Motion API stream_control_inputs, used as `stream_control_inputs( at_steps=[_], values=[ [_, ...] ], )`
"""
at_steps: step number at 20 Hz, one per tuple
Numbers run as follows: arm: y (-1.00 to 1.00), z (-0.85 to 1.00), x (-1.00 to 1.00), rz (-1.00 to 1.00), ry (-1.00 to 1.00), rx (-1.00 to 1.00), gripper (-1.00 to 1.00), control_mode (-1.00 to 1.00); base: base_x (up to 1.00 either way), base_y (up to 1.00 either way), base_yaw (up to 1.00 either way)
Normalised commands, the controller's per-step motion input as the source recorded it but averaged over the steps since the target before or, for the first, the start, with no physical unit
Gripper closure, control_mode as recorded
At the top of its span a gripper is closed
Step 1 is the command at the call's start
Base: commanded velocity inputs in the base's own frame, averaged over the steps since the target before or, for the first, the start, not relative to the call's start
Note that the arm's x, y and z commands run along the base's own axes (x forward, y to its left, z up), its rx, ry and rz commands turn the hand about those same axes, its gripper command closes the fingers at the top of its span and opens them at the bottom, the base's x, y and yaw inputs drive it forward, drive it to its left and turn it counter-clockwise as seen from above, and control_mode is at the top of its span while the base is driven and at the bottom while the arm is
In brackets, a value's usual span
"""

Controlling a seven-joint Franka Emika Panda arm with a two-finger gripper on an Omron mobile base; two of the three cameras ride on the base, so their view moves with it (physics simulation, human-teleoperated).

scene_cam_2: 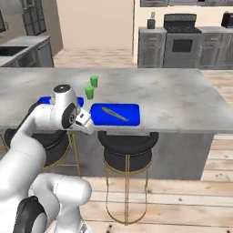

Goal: Gather the garlic and corn from the fridge and place them on a tray on the dining counter. Then gather the steak and fish from the fridge and place them on the other tray.

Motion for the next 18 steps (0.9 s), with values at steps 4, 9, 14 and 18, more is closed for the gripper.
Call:
stream_control_inputs(
  at_steps=[4,9,14,18],
  values=[
    [0.0,0.0,0.0,0.0,0.0,0.0,-1.0,1.0,0.04,-0.18,-0.78],
    [0.0,0.0,0.0,0.0,0.0,0.0,-1.0,1.0,0.09,-0.08,-0.79],
    [0.0,0.0,0.0,0.0,0.0,0.0,-1.0,1.0,0.24,-0.02,-0.77],
    [0.0,0.0,0.0,0.0,0.0,0.0,-1.0,1.0,0.92,0.01,-0.38]
  ],
)
